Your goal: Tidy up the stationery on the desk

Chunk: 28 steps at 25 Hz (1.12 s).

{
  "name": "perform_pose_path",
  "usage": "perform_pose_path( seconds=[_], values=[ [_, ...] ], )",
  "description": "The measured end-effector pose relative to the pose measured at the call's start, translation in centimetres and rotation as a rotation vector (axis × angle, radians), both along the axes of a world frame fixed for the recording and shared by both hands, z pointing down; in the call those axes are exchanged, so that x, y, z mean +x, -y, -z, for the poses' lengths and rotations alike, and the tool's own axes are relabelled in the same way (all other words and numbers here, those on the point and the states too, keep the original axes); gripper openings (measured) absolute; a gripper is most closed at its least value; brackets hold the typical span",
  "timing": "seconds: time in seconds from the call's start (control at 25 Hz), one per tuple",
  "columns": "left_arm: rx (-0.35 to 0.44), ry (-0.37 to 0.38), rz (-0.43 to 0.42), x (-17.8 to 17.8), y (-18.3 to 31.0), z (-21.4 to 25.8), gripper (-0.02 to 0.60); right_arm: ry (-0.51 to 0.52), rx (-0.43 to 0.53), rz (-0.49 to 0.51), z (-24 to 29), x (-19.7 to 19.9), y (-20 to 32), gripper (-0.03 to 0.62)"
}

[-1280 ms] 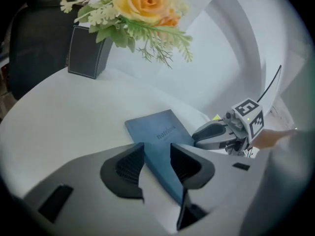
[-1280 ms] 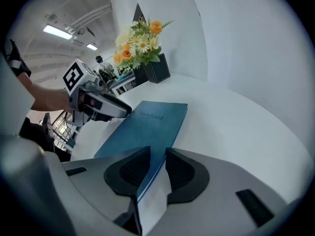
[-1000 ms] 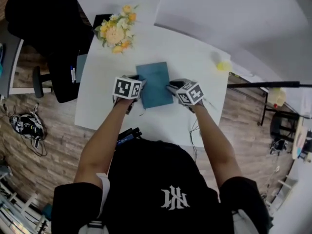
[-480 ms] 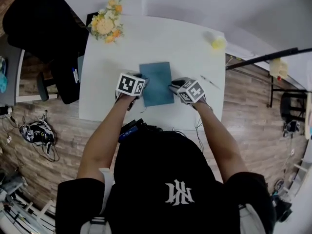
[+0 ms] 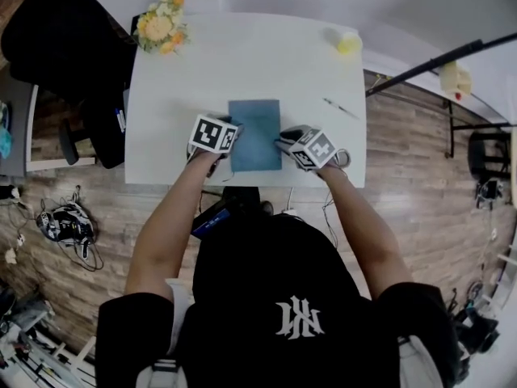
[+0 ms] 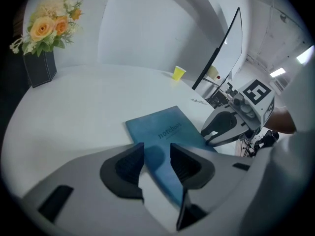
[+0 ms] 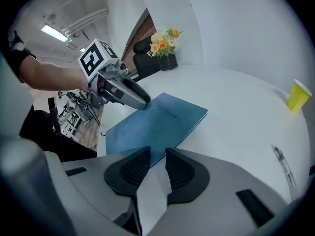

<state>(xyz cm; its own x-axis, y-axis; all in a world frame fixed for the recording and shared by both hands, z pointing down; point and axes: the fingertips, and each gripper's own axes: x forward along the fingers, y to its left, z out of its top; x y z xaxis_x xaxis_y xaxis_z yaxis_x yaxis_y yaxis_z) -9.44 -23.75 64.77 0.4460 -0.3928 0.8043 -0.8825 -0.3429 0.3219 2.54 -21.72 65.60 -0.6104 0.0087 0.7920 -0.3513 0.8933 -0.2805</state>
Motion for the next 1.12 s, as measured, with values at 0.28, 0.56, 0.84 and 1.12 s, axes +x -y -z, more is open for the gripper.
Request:
perform_pose_path(
  seconds=[0.28, 0.56, 0.84, 1.12],
  values=[
    [0.029, 0.051, -0.016, 1.3, -1.7, 0.0, 0.163, 0.042, 0.022, -0.038, 0.0, 1.0, -2.3, 0.118],
    [0.039, 0.070, -0.006, 1.9, -2.4, 0.0, 0.164, 0.042, 0.037, -0.027, 0.2, 1.6, -3.2, 0.118],
    [0.090, 0.098, -0.024, 1.7, -2.2, -0.2, 0.163, 0.033, 0.032, 0.025, 0.3, 1.6, -3.3, 0.118],
    [0.118, 0.085, -0.038, 1.5, -2.3, 0.5, 0.163, 0.050, 0.100, 0.049, 1.5, 1.9, -2.6, 0.118]
  ],
)
